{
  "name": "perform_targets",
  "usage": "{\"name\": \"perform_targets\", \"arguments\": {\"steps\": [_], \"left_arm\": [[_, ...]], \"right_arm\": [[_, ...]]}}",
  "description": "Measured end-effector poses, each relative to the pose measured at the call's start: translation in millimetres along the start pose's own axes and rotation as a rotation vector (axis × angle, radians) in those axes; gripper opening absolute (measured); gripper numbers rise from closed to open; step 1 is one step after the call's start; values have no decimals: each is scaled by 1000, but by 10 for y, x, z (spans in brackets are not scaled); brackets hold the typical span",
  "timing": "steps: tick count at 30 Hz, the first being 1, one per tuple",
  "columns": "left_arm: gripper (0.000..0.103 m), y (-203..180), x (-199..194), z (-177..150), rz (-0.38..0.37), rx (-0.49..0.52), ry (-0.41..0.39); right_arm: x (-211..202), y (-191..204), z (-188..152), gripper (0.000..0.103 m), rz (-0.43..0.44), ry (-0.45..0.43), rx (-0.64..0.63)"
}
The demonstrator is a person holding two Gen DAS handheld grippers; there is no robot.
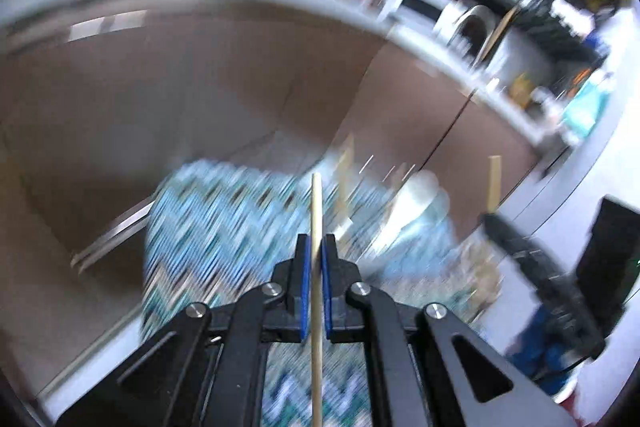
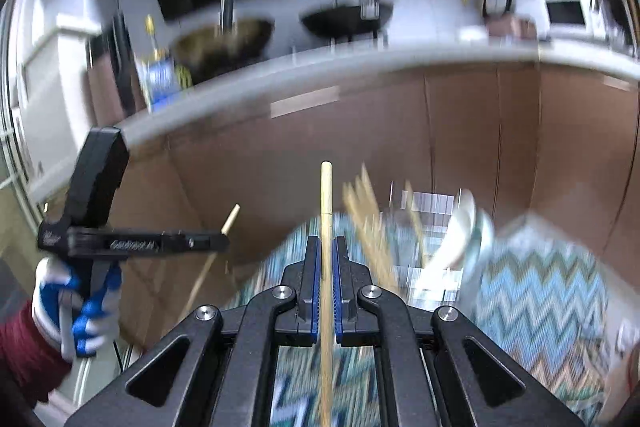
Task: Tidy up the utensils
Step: 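Lift and carry both chopsticks over the wire holder, then open both tools to drop the chopsticks into the holder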
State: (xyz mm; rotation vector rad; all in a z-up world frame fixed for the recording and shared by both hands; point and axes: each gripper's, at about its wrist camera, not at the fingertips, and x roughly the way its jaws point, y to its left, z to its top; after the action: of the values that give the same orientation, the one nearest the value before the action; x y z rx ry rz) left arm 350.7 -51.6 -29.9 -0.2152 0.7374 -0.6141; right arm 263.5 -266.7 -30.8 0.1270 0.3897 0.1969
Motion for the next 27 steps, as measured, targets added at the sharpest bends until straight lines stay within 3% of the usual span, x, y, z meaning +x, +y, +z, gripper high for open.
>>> {"name": "perform_targets", "arguments": {"steps": [4, 9, 15, 24, 25, 27], "left_arm": [[5, -226, -46, 351, -90, -35, -212], [5, -436, 242, 480, -48, -49, -453], [5, -454, 778, 382, 58, -35, -552], [6, -351, 1062, 124, 117, -32, -552], [6, -356, 1045, 107, 119, -28, -548], [7, -365, 998, 97, 121, -25, -542]], "right_arm": [[161, -88, 285, 5, -37, -166, -1], [442, -192, 388, 5, -77, -282, -5], [792, -407, 284, 5, -128, -310, -24], [849, -548, -98, 6, -167, -278, -46], [819, -536, -106, 7, -171, -279, -52], [743, -527, -90, 22, -185, -281, -55]]}}
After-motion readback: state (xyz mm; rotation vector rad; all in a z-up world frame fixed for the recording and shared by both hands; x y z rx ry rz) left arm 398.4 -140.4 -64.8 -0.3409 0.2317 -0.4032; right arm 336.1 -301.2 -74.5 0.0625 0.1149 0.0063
